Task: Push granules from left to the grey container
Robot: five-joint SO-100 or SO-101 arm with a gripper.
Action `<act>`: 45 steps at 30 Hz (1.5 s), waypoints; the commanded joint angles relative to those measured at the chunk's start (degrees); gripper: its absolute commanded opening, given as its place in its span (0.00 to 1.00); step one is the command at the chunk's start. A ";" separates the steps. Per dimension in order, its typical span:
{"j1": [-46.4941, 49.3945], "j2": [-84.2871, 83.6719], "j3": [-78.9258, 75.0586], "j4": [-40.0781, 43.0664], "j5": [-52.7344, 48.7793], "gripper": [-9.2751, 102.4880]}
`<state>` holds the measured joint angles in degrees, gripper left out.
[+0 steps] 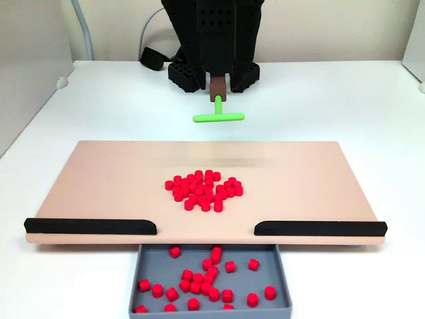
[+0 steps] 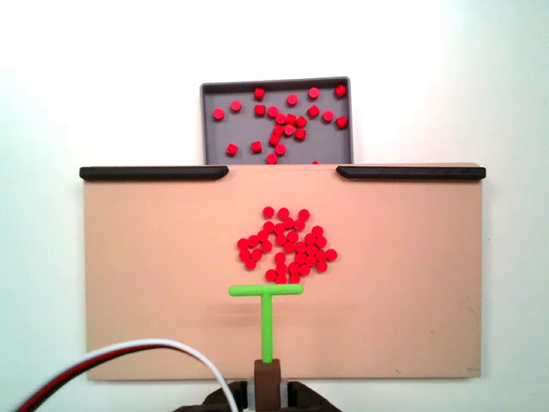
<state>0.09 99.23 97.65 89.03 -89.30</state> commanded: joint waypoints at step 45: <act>-1.23 0.44 -0.35 0.09 -0.97 0.08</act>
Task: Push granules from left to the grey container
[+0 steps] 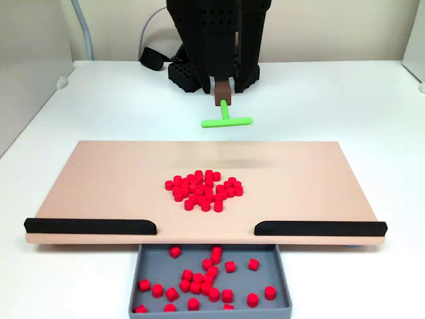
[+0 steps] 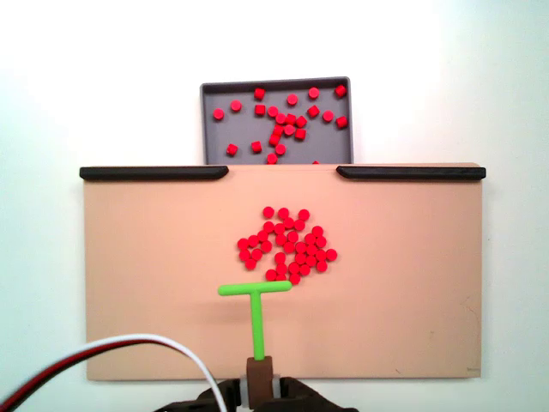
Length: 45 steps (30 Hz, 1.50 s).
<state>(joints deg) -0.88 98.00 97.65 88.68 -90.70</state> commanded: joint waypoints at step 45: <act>-15.91 -11.69 -12.22 0.09 81.04 0.08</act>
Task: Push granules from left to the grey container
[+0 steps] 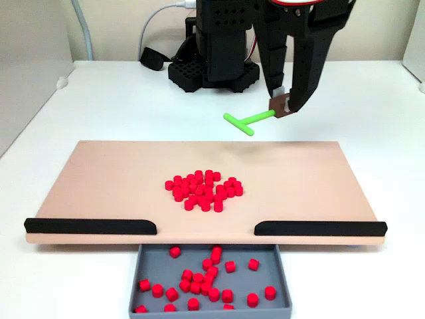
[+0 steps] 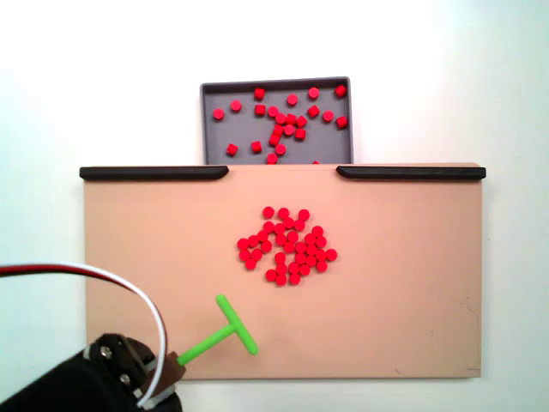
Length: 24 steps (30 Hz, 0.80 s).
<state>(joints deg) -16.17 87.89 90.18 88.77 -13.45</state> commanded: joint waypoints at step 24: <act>-5.19 -11.87 -12.92 -7.73 26.02 0.08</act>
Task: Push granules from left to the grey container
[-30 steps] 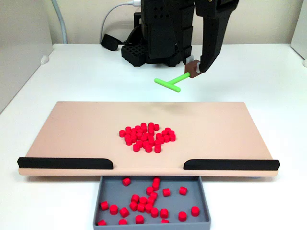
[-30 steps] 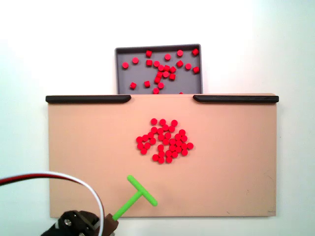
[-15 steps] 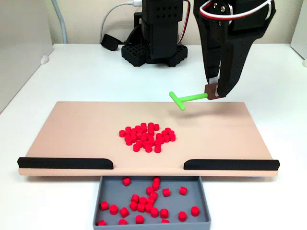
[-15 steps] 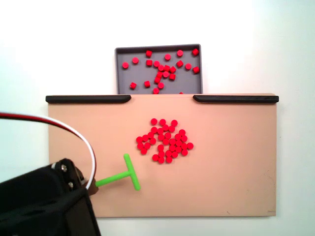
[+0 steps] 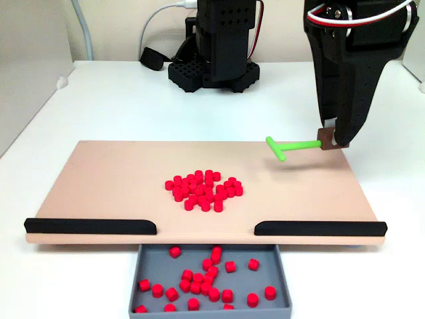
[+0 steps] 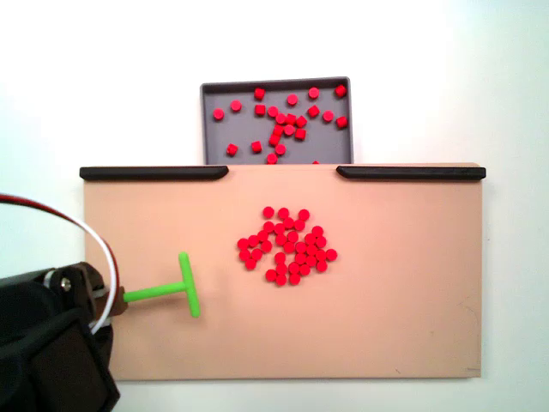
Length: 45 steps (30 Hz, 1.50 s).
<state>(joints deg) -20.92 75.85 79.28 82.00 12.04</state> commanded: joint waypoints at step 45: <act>8.00 -7.47 -0.79 -4.75 -7.65 0.08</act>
<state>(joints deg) -13.62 68.38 78.40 77.43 5.36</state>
